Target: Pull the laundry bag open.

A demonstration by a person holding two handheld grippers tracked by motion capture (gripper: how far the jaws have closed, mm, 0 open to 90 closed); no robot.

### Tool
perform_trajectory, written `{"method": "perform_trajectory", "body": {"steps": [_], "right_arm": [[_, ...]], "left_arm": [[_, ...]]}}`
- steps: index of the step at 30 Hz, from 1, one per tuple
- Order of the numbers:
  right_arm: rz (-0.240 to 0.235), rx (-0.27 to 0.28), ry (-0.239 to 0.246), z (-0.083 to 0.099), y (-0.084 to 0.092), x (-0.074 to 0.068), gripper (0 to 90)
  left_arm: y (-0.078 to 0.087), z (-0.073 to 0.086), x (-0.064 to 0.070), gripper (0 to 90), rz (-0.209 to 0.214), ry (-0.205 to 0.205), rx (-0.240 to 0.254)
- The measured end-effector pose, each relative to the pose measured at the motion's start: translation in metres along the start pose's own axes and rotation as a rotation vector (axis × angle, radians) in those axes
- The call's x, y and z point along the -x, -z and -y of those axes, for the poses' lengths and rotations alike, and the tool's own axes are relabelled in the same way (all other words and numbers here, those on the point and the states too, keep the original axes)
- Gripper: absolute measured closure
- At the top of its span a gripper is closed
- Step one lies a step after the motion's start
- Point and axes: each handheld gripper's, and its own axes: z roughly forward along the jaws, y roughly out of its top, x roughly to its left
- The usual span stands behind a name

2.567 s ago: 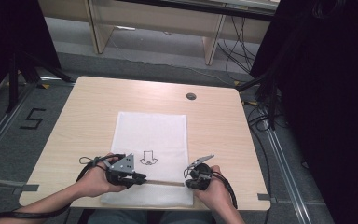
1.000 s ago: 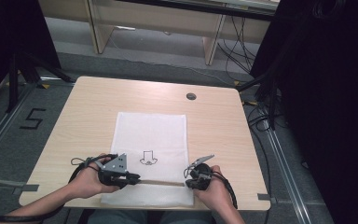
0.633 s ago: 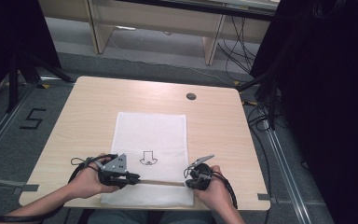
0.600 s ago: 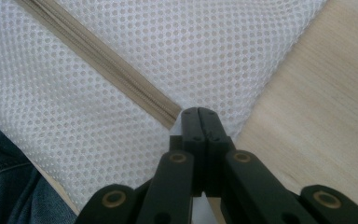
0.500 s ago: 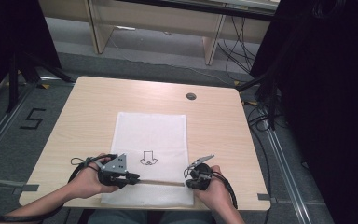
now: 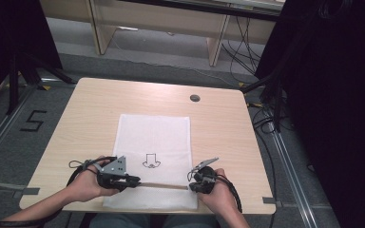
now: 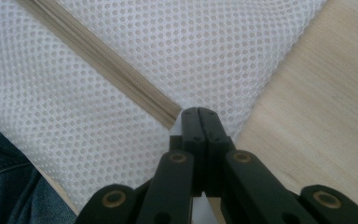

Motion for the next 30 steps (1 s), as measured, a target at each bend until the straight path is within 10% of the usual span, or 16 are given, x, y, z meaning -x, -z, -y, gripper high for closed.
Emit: {"method": "perform_trajectory", "body": {"steps": [30], "right_arm": [[-0.004,0.0,0.0,0.0001,-0.0002,-0.0005,90.0]], "left_arm": [[0.0074,0.0035,-0.0016,82.3,-0.019,-0.009,-0.005]]}}
